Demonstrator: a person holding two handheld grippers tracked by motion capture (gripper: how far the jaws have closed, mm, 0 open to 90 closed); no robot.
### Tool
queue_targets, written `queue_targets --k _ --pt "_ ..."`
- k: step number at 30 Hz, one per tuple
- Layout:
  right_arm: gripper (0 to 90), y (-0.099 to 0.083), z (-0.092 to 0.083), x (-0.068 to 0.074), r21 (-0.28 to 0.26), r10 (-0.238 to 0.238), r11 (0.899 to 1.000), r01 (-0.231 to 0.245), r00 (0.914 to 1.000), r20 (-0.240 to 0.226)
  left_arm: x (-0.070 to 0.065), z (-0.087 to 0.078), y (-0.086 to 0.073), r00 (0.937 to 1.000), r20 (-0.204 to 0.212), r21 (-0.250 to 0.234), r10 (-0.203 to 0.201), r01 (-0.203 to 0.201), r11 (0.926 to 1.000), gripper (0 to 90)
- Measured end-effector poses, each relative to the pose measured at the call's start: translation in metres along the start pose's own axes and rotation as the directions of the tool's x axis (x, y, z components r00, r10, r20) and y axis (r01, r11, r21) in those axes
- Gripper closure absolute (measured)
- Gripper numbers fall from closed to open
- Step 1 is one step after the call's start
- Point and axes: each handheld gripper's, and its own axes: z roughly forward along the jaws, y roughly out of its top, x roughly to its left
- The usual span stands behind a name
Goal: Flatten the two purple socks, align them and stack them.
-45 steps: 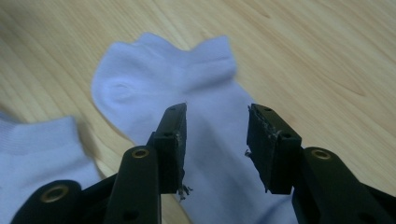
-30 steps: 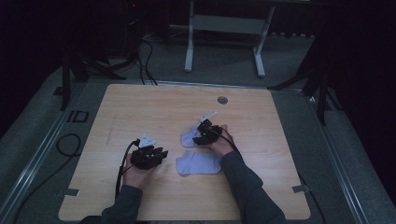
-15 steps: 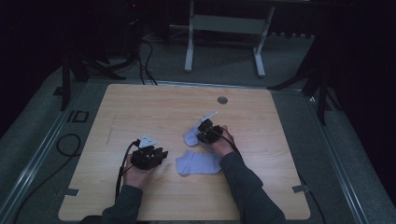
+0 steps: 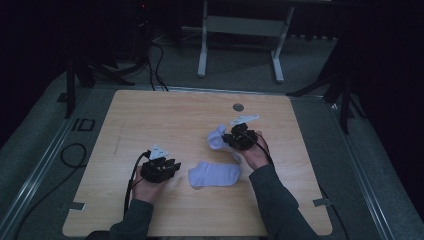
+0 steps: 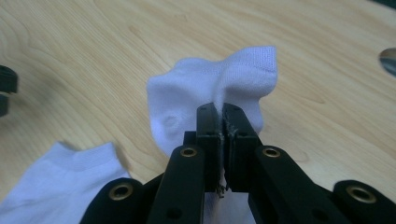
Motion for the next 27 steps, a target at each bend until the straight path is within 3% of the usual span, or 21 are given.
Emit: queue_targets --k 7,14,20,27 --pt "86.2 -0.001 -0.025 0.004 -0.057 0.005 0.998 -0.006 1.0000 -0.006 -0.002 -0.002 -0.001 1.0000 0.001 -0.004 0.001 -0.001 1.0000 67.2" --pt "86.0 -0.005 -0.055 0.024 -0.105 -0.030 0.994 0.029 0.9995 -0.007 -0.007 -0.002 -0.001 0.9998 0.014 -0.004 0.013 -0.013 0.9999 67.2" --pt "85.8 -0.012 -0.057 0.033 -0.103 -0.049 0.994 0.049 0.9988 0.000 -0.013 0.001 0.000 0.9991 0.035 0.000 0.025 -0.025 0.9997 67.2" --pt "85.5 -0.021 -0.046 0.041 -0.079 -0.041 0.996 0.040 0.9991 -0.012 -0.025 0.007 -0.001 0.9968 0.066 0.013 0.046 -0.047 0.9988 67.3"
